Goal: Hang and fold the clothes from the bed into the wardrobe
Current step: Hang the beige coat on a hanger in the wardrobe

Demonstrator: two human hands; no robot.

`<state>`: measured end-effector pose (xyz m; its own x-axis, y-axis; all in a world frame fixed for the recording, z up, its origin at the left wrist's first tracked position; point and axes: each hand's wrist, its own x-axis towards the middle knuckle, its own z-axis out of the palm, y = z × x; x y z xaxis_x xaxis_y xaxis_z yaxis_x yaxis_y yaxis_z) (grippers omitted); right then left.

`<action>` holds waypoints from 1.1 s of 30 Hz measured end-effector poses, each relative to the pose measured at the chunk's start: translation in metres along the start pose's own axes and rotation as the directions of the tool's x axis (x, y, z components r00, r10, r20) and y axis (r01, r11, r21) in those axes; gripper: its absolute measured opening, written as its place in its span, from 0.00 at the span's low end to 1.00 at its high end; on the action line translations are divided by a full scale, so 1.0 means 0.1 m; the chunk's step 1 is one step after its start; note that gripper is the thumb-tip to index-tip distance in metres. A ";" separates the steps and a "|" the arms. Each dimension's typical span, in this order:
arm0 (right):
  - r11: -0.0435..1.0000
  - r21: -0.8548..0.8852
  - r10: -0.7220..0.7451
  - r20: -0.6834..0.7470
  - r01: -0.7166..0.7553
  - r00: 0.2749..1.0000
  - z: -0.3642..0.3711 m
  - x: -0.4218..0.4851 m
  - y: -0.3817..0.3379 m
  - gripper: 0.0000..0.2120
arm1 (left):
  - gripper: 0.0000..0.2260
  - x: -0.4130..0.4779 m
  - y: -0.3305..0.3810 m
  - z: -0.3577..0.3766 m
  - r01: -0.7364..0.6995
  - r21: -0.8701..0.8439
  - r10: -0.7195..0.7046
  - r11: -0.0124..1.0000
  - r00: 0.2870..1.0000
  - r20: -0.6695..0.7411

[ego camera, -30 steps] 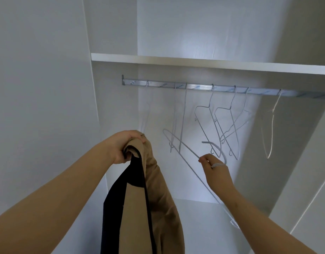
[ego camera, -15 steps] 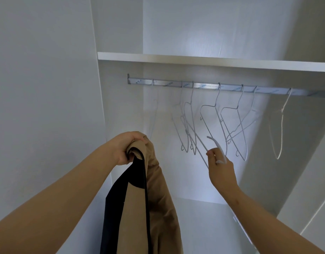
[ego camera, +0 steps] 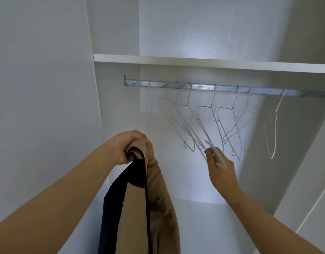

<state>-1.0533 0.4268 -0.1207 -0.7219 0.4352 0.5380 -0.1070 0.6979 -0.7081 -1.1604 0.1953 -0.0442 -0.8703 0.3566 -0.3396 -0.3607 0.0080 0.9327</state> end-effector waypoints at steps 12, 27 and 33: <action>0.608 0.545 0.268 0.544 -0.577 0.795 -0.33 0.15 0.14 0.09 | 0.11 -0.09 0.16 -0.35 -0.089 -0.099 0.083 0.991 0.994 -0.070; 0.823 0.155 0.274 0.734 -0.546 0.622 -0.26 0.25 -0.08 0.09 | 0.10 -0.18 0.07 -0.09 -0.133 -0.085 0.132 0.988 0.991 -0.015; 0.777 0.248 0.211 0.764 -0.579 0.610 0.29 0.03 -0.39 0.28 | 0.11 -0.39 -0.01 0.30 -0.167 -0.106 0.180 0.980 0.976 0.123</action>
<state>-1.0713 0.3841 -0.1044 -0.9851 -0.0212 -0.1704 0.1654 0.1495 -0.9748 -1.1163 0.2089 -0.0279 -0.8730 0.4646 -0.1487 -0.2436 -0.1511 0.9580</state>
